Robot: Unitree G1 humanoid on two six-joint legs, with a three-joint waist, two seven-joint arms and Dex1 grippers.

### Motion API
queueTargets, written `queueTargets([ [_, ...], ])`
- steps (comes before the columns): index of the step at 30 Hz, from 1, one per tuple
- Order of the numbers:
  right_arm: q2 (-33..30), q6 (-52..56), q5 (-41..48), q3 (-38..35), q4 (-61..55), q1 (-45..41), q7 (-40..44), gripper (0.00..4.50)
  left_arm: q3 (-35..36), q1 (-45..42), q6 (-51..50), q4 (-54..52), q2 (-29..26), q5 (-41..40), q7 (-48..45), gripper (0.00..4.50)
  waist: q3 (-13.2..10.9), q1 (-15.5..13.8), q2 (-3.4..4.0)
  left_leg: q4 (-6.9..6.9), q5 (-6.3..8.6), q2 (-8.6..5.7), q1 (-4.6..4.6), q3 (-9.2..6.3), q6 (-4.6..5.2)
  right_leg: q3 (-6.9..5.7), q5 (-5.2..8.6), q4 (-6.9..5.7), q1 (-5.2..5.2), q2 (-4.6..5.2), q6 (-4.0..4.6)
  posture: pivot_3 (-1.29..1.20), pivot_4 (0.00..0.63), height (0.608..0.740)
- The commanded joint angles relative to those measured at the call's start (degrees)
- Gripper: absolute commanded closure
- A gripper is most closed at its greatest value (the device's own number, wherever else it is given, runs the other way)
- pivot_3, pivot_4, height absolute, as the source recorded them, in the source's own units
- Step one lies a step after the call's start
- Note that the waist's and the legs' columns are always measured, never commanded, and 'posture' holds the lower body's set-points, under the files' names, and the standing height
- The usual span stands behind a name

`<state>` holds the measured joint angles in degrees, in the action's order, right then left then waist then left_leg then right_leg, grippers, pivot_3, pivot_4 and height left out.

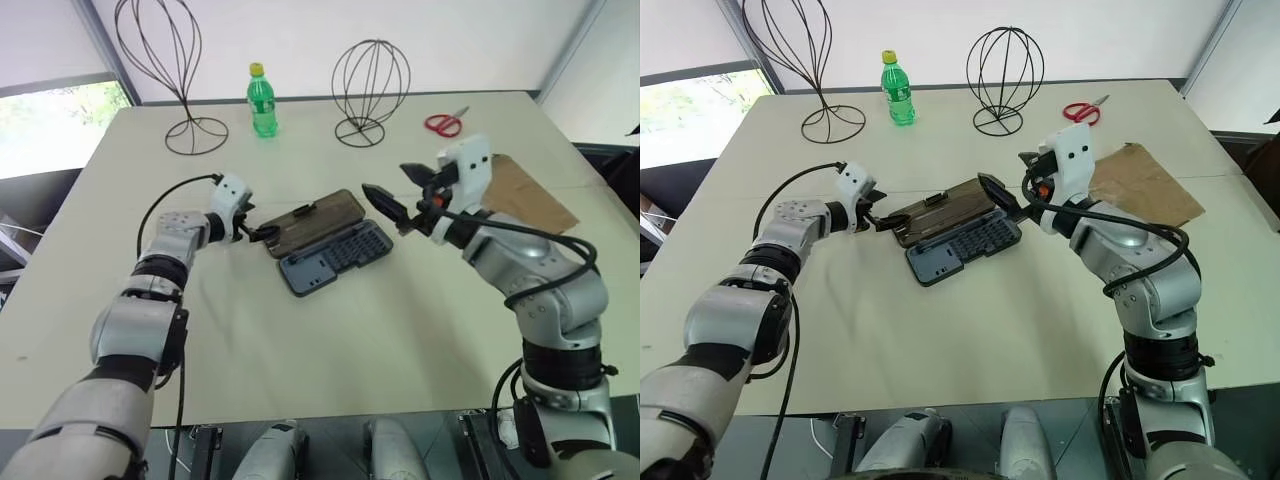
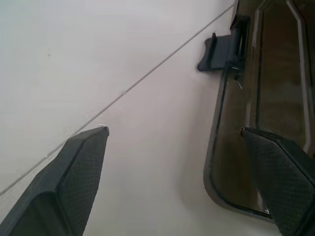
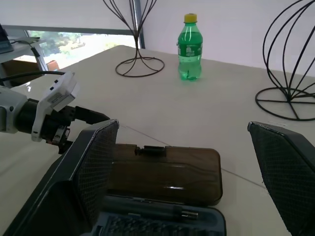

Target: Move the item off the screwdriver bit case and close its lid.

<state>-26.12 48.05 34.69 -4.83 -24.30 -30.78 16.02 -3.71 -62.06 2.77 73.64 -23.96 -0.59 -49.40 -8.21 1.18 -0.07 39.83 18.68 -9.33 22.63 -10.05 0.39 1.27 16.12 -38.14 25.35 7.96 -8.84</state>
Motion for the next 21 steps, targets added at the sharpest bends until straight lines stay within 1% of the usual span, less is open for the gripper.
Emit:
queueTargets([
  [1, 0.9, 0.8, 0.5, -0.8, -4.0, 0.0, -1.4, 0.16, -0.8, -1.1, -0.7, 1.5, 0.4, 2.7, -1.5, 0.00, 0.0, 0.0, 0.00, 0.03, 0.00, 0.00, 0.00, 0.00, 0.00, 0.00, 0.00, -0.01, 0.00, 0.00, 0.00, 0.00, 0.150, 0.740],
  [3, 1.8, 1.6, 0.8, -2.0, -4.9, 0.6, -3.2, 0.10, -3.2, -0.9, -0.8, 2.1, 1.2, 5.7, -3.1, 0.54, 0.0, 0.0, -0.01, 0.06, 0.00, 0.00, 0.00, 0.01, 0.00, 0.00, 0.00, -0.01, -0.01, 0.00, 0.00, 0.00, 0.150, 0.740],
  [4, 2.1, 1.9, 0.9, -2.4, -5.2, 0.7, -3.8, 0.10, -3.9, -0.9, -1.1, 2.3, 1.4, 6.8, -3.6, 0.88, 0.0, 0.0, -0.02, 0.06, 0.00, 0.00, -0.01, 0.01, 0.00, 0.01, 0.00, -0.01, -0.01, 0.00, 0.00, 0.00, 0.150, 0.740],
  [7, 2.1, 2.7, 0.9, -3.1, -5.9, 1.0, -4.3, 0.10, -4.8, -1.0, -1.4, 2.6, 2.0, 8.3, -5.1, 2.32, 0.1, -0.2, -0.04, 0.09, 0.00, 0.00, -0.04, 0.01, 0.00, 0.01, 0.00, -0.01, -0.06, 0.00, 0.00, 0.00, 0.150, 0.740],
  [10, 1.8, 3.5, 1.4, -4.2, -6.5, 1.4, -4.8, 0.10, -5.9, -0.9, -1.6, 2.7, 2.1, 10.5, -5.4, 3.96, 0.1, -0.2, -0.09, 0.10, 0.00, 0.00, -0.11, 0.02, 0.01, 0.01, 0.00, -0.01, -0.11, 0.00, 0.00, 0.00, 0.150, 0.740],
  [11, 1.7, 3.7, 1.6, -4.6, -6.8, 1.6, -4.9, 0.10, -6.2, -0.7, -1.7, 2.7, 2.1, 11.1, -5.3, 4.40, 0.1, -0.3, -0.10, 0.10, 0.00, 0.00, -0.11, 0.02, 0.01, 0.02, 0.00, -0.02, -0.11, 0.00, 0.00, 0.00, 0.150, 0.740],
  [12, 1.6, 4.0, 1.7, -5.0, -7.0, 1.8, -4.9, 0.10, -6.3, -0.6, -1.8, 2.8, 2.1, 11.5, -5.4, 4.46, 0.2, -0.3, -0.09, 0.11, 0.01, -0.01, -0.11, 0.02, 0.01, 0.02, 0.00, -0.02, -0.12, 0.00, 0.00, 0.00, 0.150, 0.740],
  [17, -1.1, 5.5, 2.6, -7.4, -7.7, 3.6, -2.9, 0.10, -7.0, 0.1, -0.2, 2.6, 1.4, 13.0, -6.9, 4.46, 0.3, -0.3, -0.12, 0.12, 0.02, -0.03, -0.14, 0.02, 0.03, 0.02, 0.00, -0.02, -0.15, 0.01, 0.00, 0.00, 0.150, 0.740],
  [19, -4.3, 6.2, 4.1, -9.2, -7.4, 5.3, 0.3, 0.10, -7.8, 0.3, 4.0, 2.0, 1.0, 13.8, -8.5, 4.46, 0.3, -0.3, -0.12, 0.12, 0.03, -0.03, -0.14, 0.02, 0.05, 0.02, 0.00, -0.02, -0.14, 0.01, 0.00, 0.00, 0.150, 0.740],
  [21, -9.6, 7.5, 6.5, -11.0, -7.5, 8.3, 6.0, 0.10, -8.6, 0.2, 8.7, 1.2, 0.3, 14.4, -12.4, 4.46, 0.3, -0.4, -0.12, 0.10, 0.03, -0.03, -0.14, 0.03, 0.06, 0.02, 0.00, -0.01, -0.13, 0.02, 0.00, 0.00, 0.150, 0.740],
])
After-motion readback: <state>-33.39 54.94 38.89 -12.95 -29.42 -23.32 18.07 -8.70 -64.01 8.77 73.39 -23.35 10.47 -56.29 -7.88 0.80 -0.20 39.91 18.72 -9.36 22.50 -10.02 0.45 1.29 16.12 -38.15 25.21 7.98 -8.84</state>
